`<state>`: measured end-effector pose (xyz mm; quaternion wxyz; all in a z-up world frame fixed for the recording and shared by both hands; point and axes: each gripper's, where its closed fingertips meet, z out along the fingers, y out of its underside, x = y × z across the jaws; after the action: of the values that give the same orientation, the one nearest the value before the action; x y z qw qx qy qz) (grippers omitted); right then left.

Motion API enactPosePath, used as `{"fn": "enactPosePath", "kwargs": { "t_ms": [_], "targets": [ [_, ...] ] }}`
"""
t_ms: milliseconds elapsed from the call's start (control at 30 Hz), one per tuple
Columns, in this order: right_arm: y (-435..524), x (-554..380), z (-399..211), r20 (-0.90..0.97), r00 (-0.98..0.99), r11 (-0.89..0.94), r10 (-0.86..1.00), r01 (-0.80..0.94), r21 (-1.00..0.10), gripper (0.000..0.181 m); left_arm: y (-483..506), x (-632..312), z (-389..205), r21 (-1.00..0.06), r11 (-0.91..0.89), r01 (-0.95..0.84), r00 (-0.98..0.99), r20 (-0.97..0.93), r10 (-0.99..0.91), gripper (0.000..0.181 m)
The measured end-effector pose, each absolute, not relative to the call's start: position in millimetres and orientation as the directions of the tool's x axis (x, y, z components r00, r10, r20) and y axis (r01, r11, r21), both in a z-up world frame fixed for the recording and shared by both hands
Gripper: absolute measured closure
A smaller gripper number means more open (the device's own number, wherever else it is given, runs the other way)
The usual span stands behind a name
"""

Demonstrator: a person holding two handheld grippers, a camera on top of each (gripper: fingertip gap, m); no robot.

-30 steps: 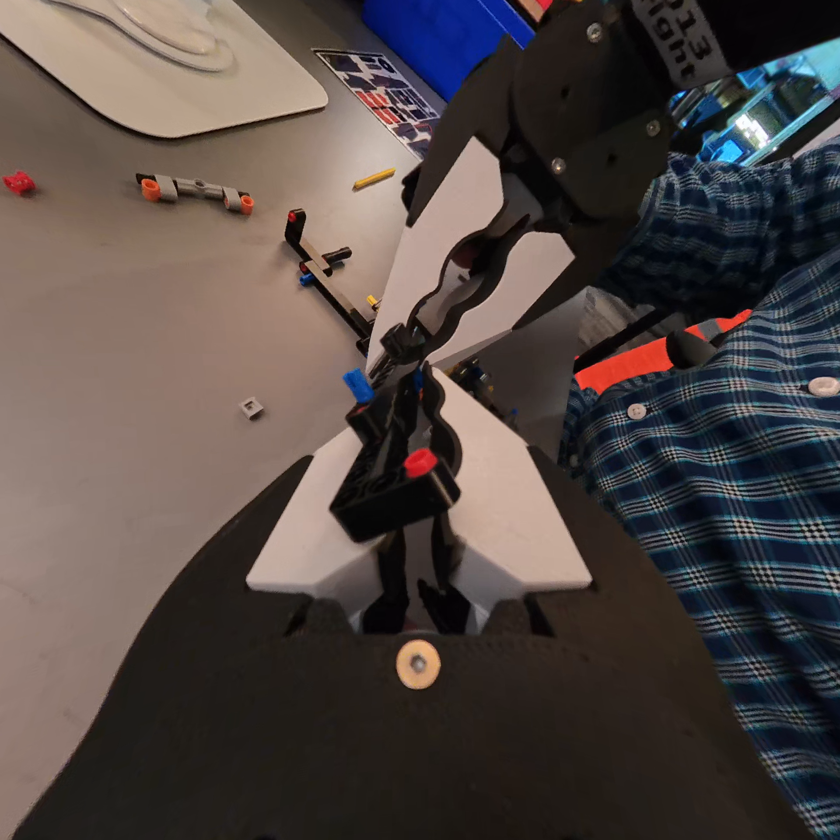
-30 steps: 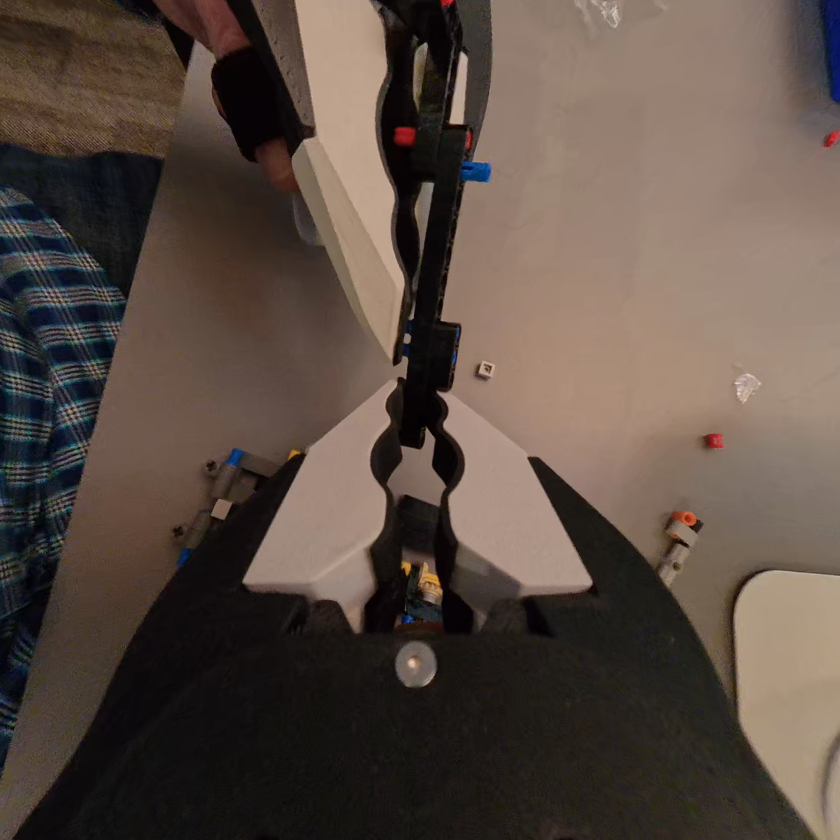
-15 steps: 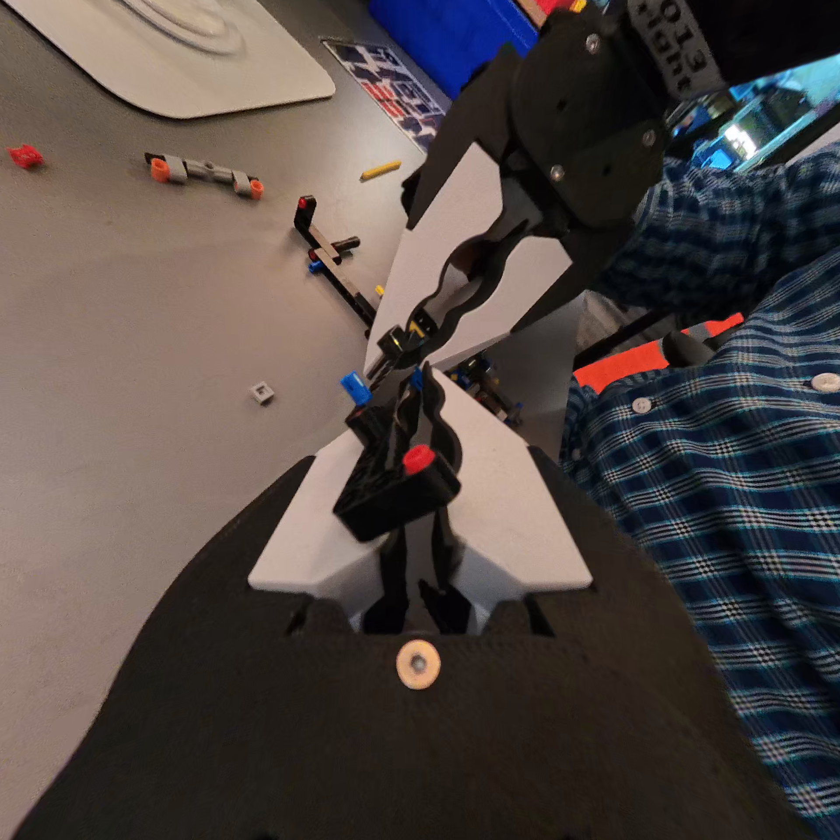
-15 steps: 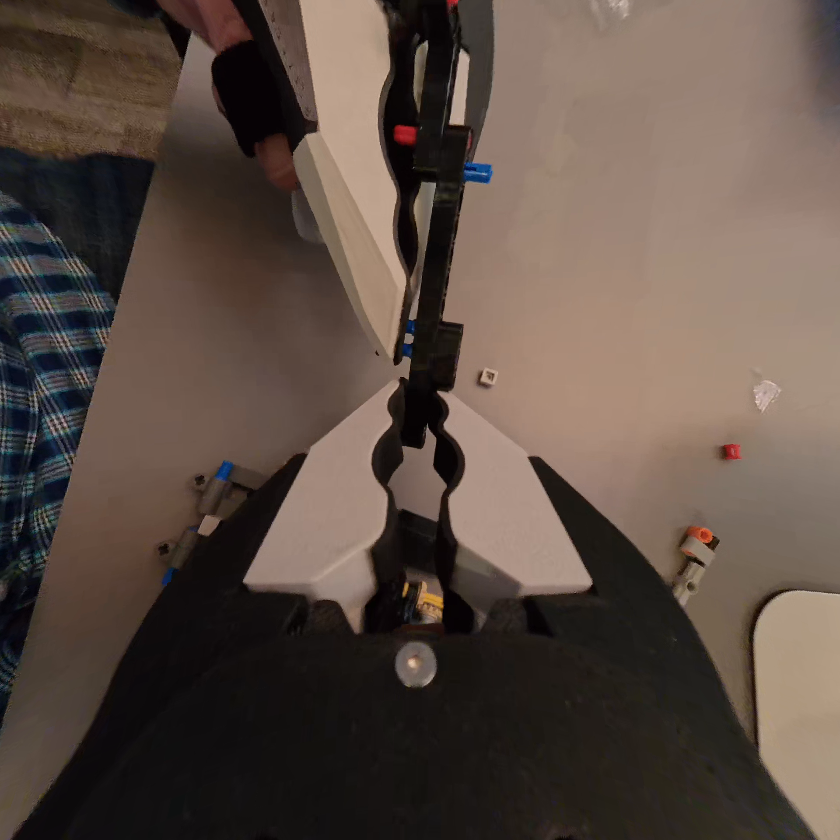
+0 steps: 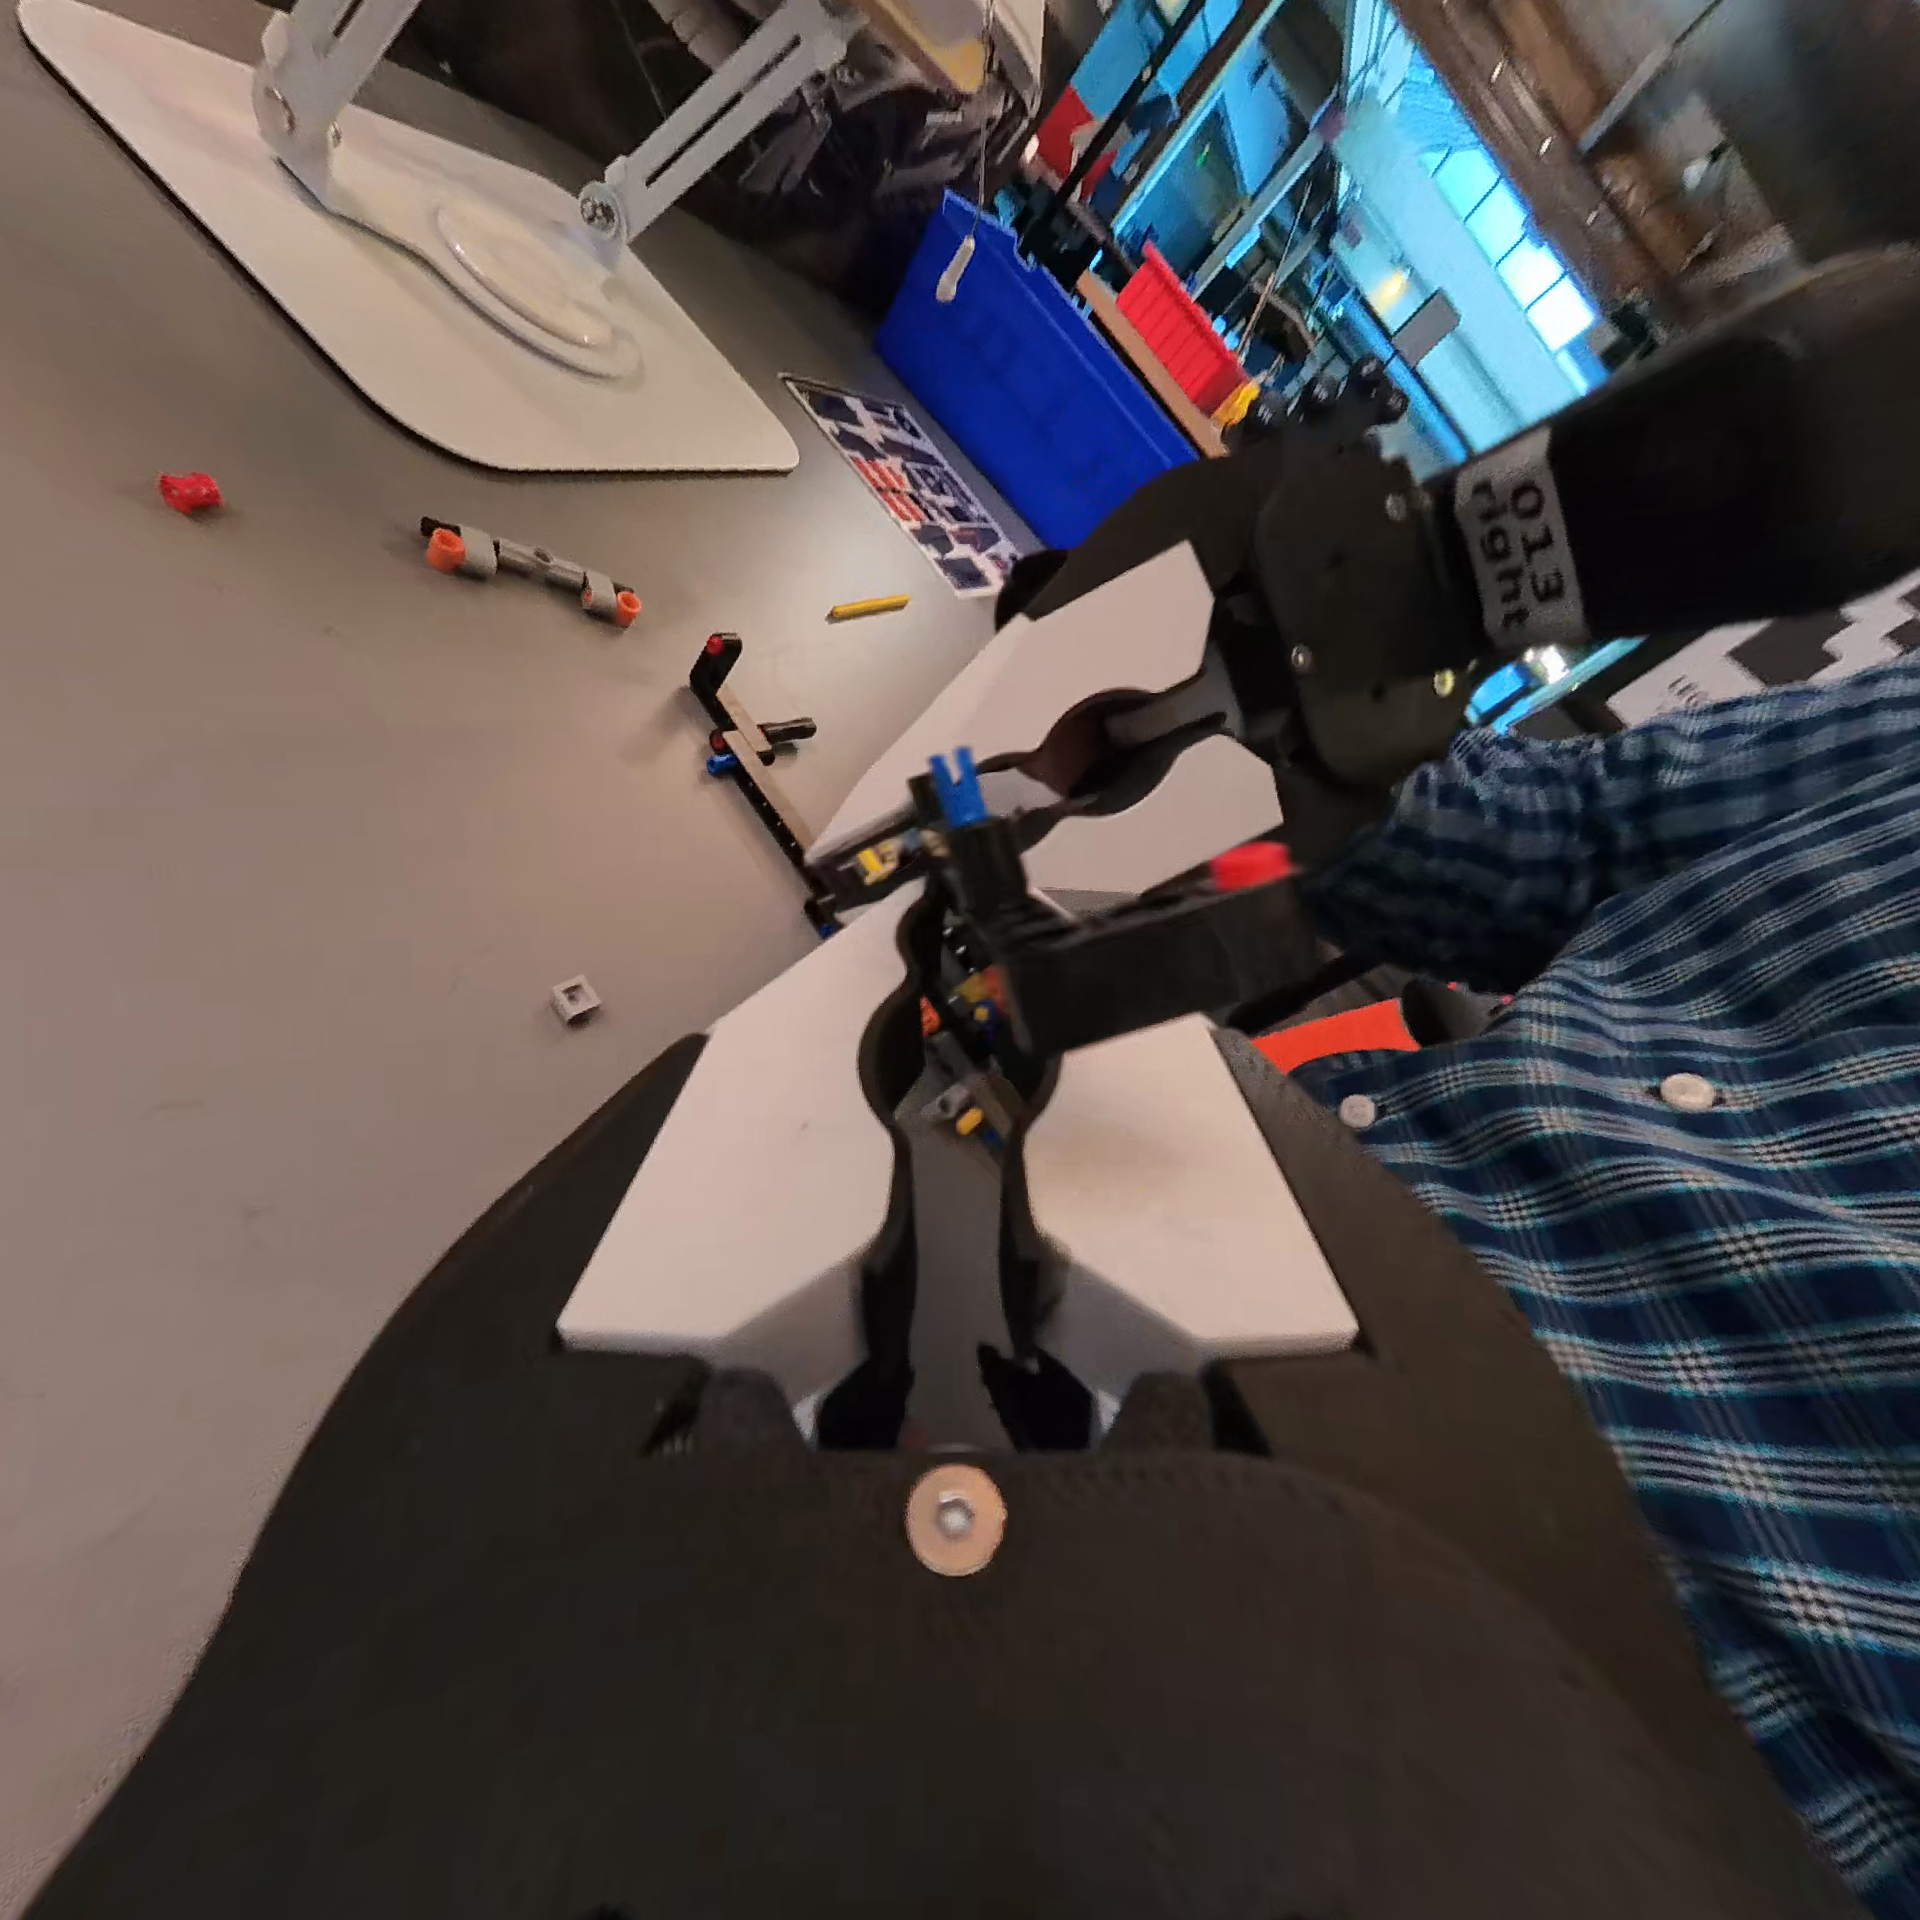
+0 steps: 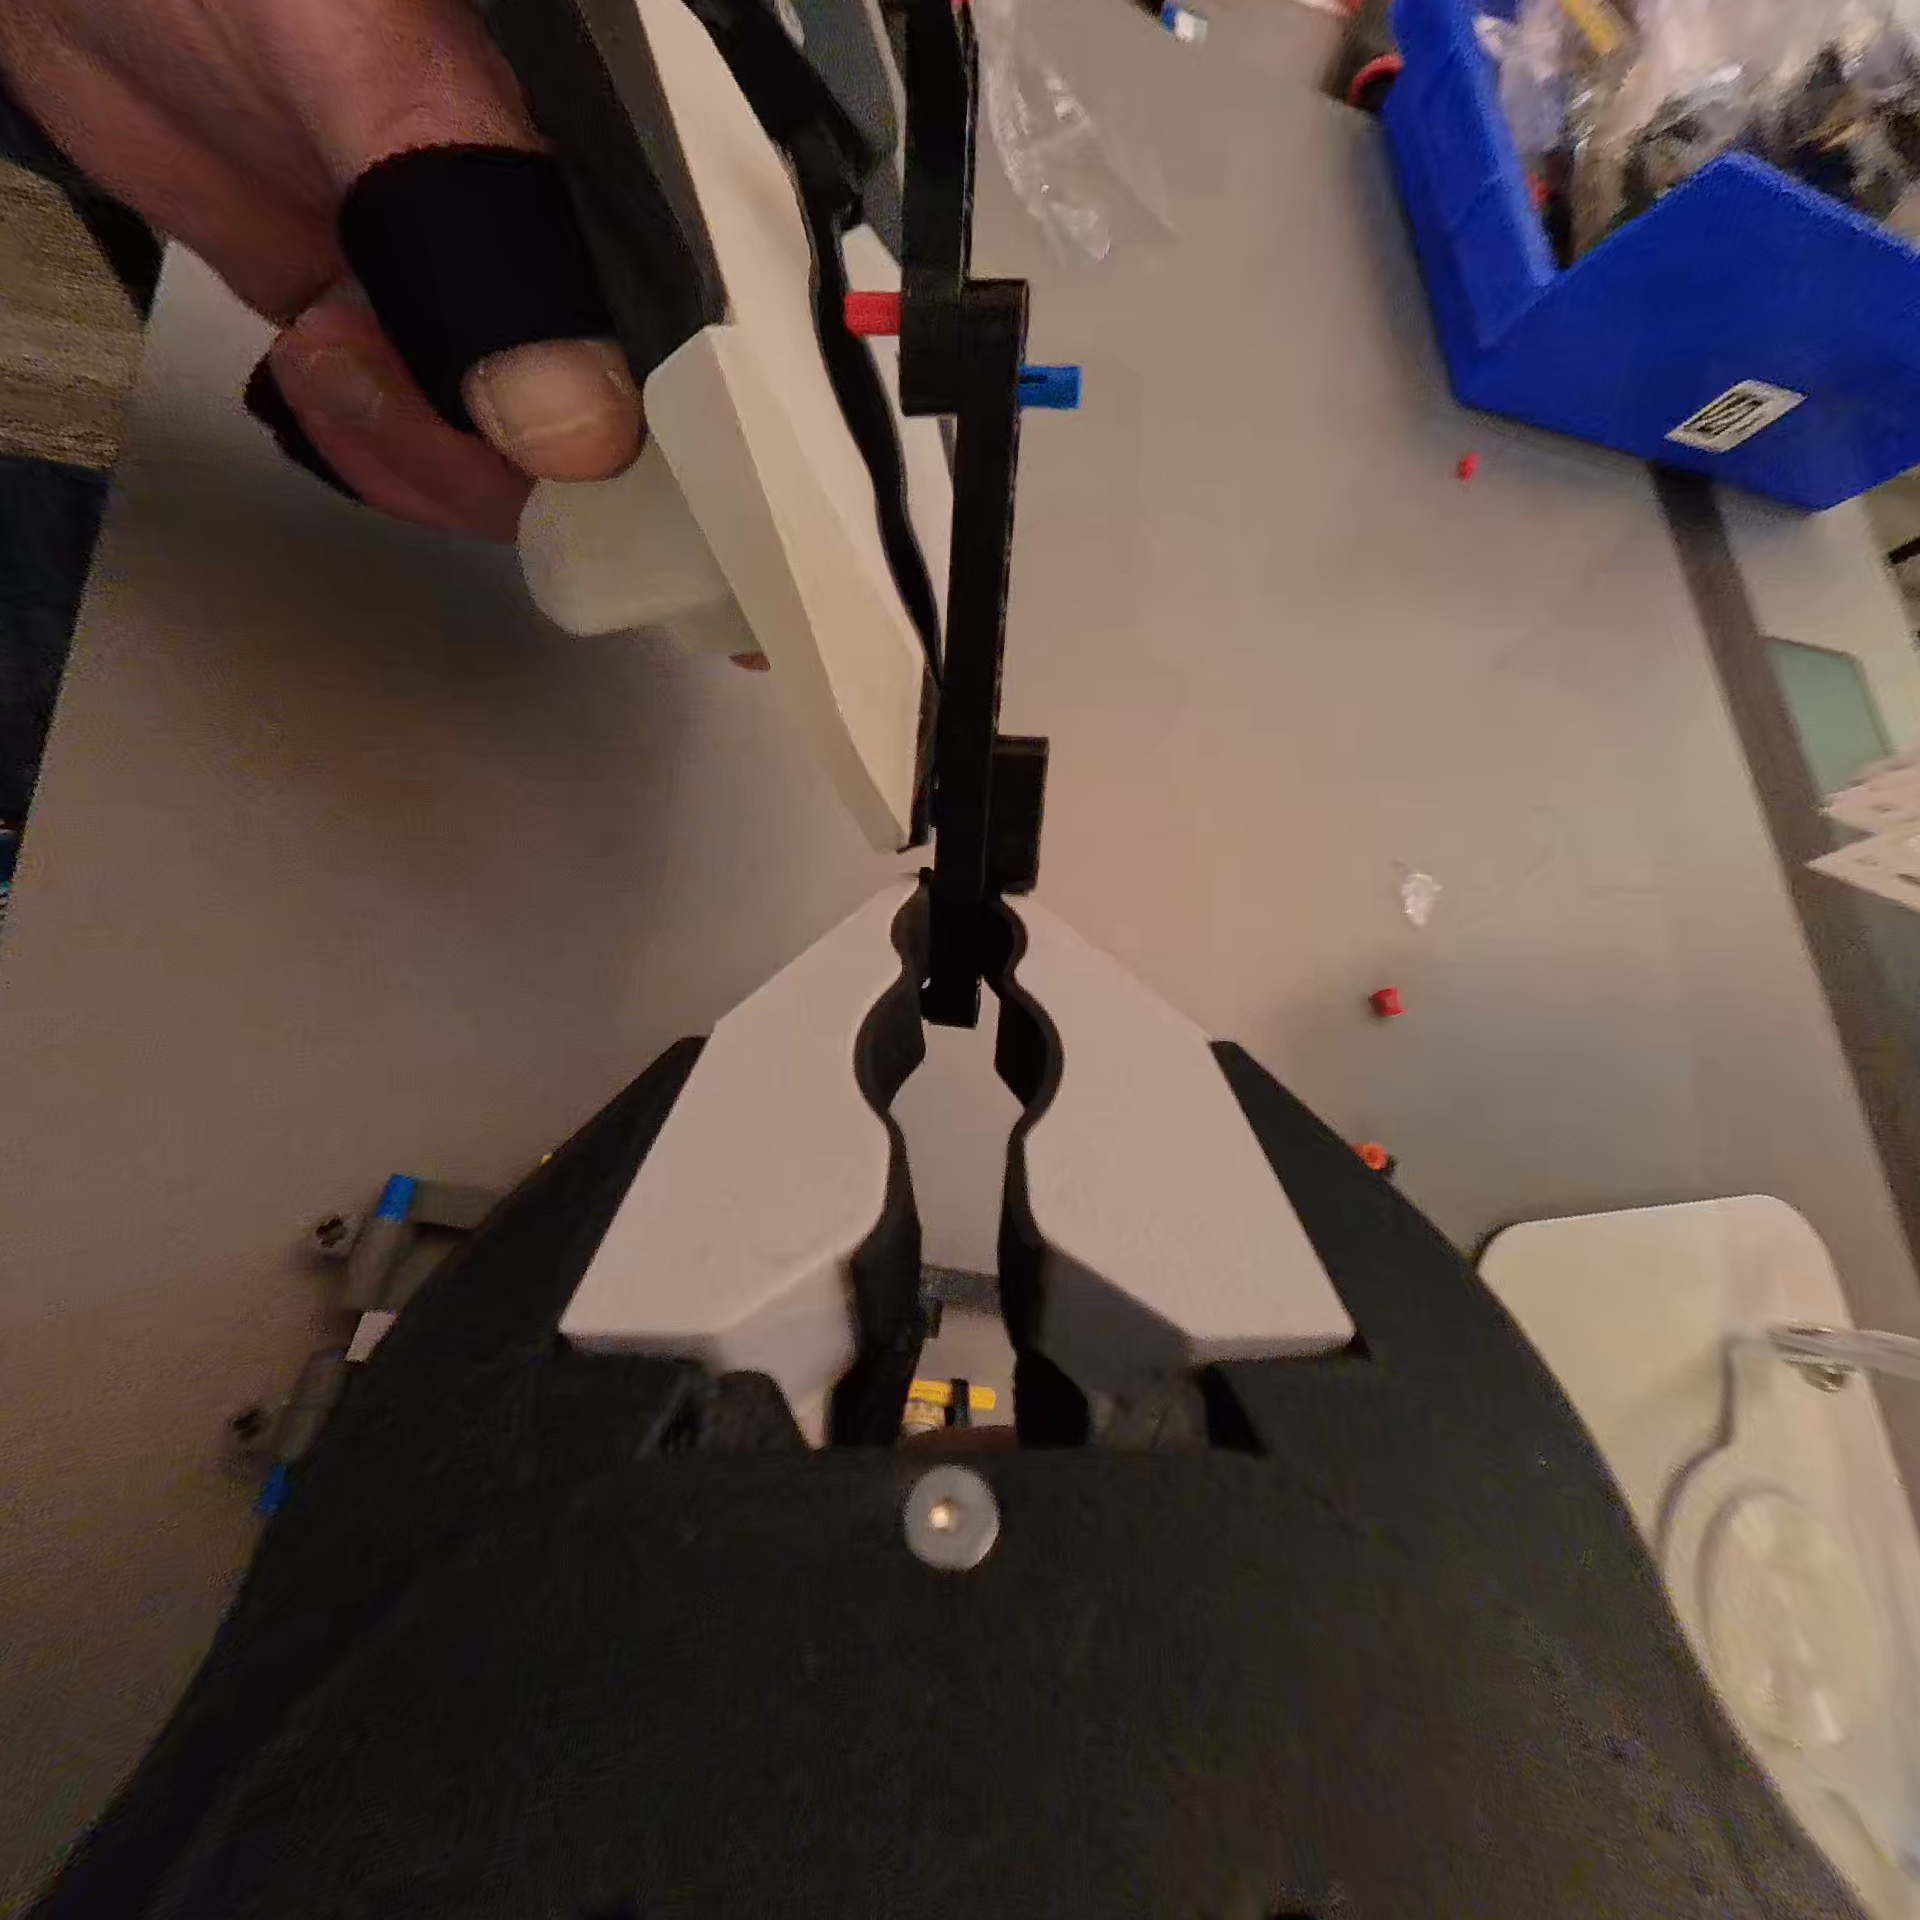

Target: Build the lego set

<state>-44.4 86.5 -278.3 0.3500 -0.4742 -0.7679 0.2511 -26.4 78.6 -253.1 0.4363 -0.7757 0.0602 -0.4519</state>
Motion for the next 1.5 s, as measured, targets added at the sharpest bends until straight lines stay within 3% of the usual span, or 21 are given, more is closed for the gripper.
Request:
{"fn": "enactPosePath", "kwargs": {
  "t_ms": [33,133,333,533,700,1233,1333,1367,1433,1500],
  "targets": [
    [86.6,-45.8,-274.5,0.319,-0.29,0.43,0.902,0.542,-0.722,0.177,79.8,-25.2,-250.2,-0.727,-0.606,0.322,0.579,0.658,-0.482,0.177],
    [91.6,-48.6,-266.7,0.385,-0.234,0.45,0.892,0.529,-0.72,0.177,83.4,-28.3,-244.7,-0.732,-0.569,0.374,0.59,0.661,-0.463,0.179],
    [88.1,-47.1,-262.3,0.419,-0.262,0.493,0.869,0.515,-0.701,0.177,77.0,-26.3,-244.6,-0.784,-0.554,0.279,0.639,0.582,-0.502,0.18],
    [77.6,-39.0,-274.4,0.273,-0.379,0.45,0.884,0.532,-0.718,0.177,66.5,-19.5,-261.3,-0.8,-0.588,0.124,0.652,0.512,-0.559,0.178],
    [77.6,-36.1,-284.7,0.258,-0.459,0.5,0.85,0.554,-0.666,0.176,65.6,-18.9,-270.4,-0.804,-0.594,0.045,0.669,0.465,-0.58,0.179],
    [77.0,-32.7,-311.3,0.168,-0.529,0.506,0.832,0.596,-0.623,0.176,63.5,-16.5,-294.1,-0.773,-0.632,-0.046,0.65,0.457,-0.607,0.181],
    [86.6,-33.2,-308.2,0.169,-0.496,0.478,0.852,0.605,-0.636,0.177,46.2,-14.3,-326.1,-0.71,-0.668,-0.224,0.661,0.393,-0.64,0.181],
    [98.2,-34.7,-297.6,0.166,-0.462,0.447,0.871,0.604,-0.66,0.177,41.7,-12.7,-333.6,-0.686,-0.697,-0.209,0.662,0.425,-0.617,0.181],
    [104.1,-33.8,-291.6,0.184,-0.474,0.469,0.861,0.602,-0.647,0.177,67.4,-17.5,-293.2,-0.773,-0.629,-0.088,0.69,0.408,-0.598,0.181],
    [94.5,-35.6,-297.4,0.164,-0.478,0.458,0.863,0.603,-0.653,0.177,75.0,-25.8,-298.4,-0.752,-0.652,-0.101,0.714,0.401,-0.574,0.181]
  ]
}}
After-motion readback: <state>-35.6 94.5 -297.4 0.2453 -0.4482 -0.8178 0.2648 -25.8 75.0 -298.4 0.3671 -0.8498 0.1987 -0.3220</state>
